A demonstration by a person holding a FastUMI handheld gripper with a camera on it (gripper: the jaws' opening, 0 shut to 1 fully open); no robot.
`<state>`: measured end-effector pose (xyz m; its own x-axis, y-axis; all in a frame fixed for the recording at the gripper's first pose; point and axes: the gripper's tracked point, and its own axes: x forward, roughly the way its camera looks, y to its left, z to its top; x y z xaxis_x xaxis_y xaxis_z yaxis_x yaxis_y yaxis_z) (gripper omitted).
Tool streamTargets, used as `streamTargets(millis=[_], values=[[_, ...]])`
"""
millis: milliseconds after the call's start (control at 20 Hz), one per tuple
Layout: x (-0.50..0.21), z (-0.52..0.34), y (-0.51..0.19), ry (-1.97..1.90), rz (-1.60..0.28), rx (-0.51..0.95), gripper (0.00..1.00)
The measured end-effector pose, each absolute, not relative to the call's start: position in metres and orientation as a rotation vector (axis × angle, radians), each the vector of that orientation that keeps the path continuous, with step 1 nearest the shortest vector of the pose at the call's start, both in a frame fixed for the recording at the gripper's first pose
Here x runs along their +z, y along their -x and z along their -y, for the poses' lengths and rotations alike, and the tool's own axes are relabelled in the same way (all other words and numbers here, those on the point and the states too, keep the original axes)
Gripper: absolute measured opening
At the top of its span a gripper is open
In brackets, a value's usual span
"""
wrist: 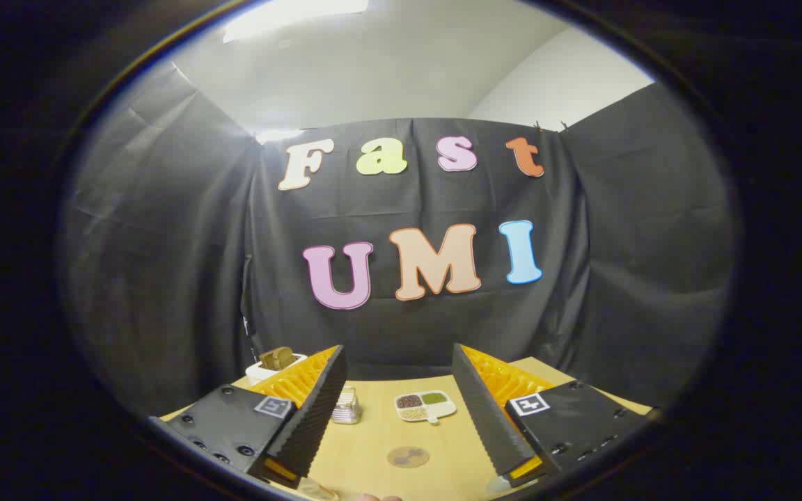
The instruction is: Take the bottle from table, then pour the juice into the cup, finally place the bottle on the coaster
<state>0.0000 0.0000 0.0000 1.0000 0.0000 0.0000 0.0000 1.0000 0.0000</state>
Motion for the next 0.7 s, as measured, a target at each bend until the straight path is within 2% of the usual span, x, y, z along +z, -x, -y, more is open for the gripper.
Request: streamTargets(millis=[700], values=[[-0.025, -0.075, 0.023, -0.026, -0.023, 0.081, 0.96]])
